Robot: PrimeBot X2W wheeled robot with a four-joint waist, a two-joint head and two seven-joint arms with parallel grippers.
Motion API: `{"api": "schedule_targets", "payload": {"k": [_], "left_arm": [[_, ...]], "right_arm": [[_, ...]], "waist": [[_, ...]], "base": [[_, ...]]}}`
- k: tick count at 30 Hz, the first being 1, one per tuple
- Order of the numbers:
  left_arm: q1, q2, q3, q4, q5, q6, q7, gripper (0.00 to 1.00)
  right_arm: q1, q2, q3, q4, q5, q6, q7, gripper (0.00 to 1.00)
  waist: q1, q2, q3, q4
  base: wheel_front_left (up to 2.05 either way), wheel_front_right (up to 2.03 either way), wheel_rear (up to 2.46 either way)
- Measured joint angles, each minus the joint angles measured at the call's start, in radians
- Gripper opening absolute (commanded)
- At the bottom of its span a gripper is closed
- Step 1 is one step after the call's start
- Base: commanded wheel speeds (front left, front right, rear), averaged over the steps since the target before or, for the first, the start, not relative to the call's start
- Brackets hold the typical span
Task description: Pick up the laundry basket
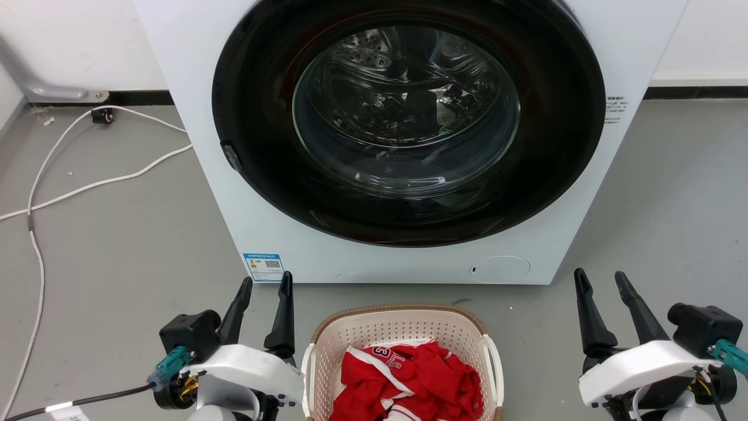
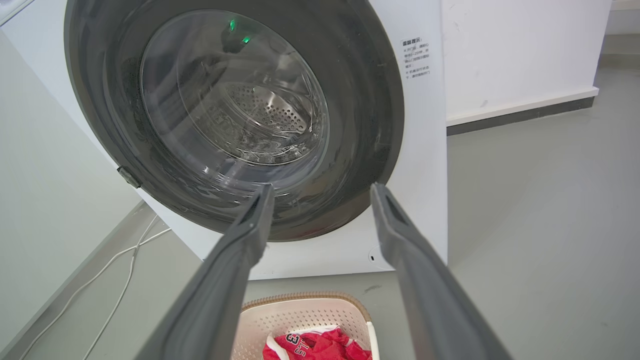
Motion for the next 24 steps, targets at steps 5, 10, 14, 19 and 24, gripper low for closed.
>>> {"api": "schedule_targets", "payload": {"k": [5, 10, 14, 19, 24], "left_arm": [[-0.003, 0.001, -0.012, 0.006, 0.051, 0.008, -0.012, 1.0], [-0.007, 0.002, -0.023, 0.012, 0.101, 0.017, -0.024, 1.0], [-0.008, 0.004, -0.029, 0.022, 0.136, 0.025, -0.03, 1.0], [-0.012, 0.004, -0.038, 0.032, 0.177, 0.033, -0.043, 1.0], [-0.012, 0.006, -0.045, 0.038, 0.216, 0.034, -0.055, 1.0]], "right_arm": [[0.007, 0.0, 0.001, -0.007, -0.054, 0.0, -0.001, 1.0], [0.009, 0.0, 0.004, -0.014, -0.103, 0.0, -0.004, 1.0], [0.01, 0.0, 0.008, -0.02, -0.141, 0.0, -0.007, 1.0], [0.015, 0.0, 0.01, -0.026, -0.173, 0.0, -0.01, 1.0], [0.019, 0.0, 0.011, -0.03, -0.212, 0.0, -0.013, 1.0]], "waist": [[0.0, 0.0, 0.002, 0.001], [0.0, 0.0, 0.002, 0.001], [0.0, 0.0001, 0.003, 0.001], [0.0, 0.0, 0.003, 0.002], [0.0, 0.0, 0.003, 0.002]], "base": [[0.0, 0.0, 0.0], [0.0, 0.0, 0.0], [0.0, 0.0, 0.0], [0.0, 0.0, 0.0], [0.0, 0.0, 0.0]]}}
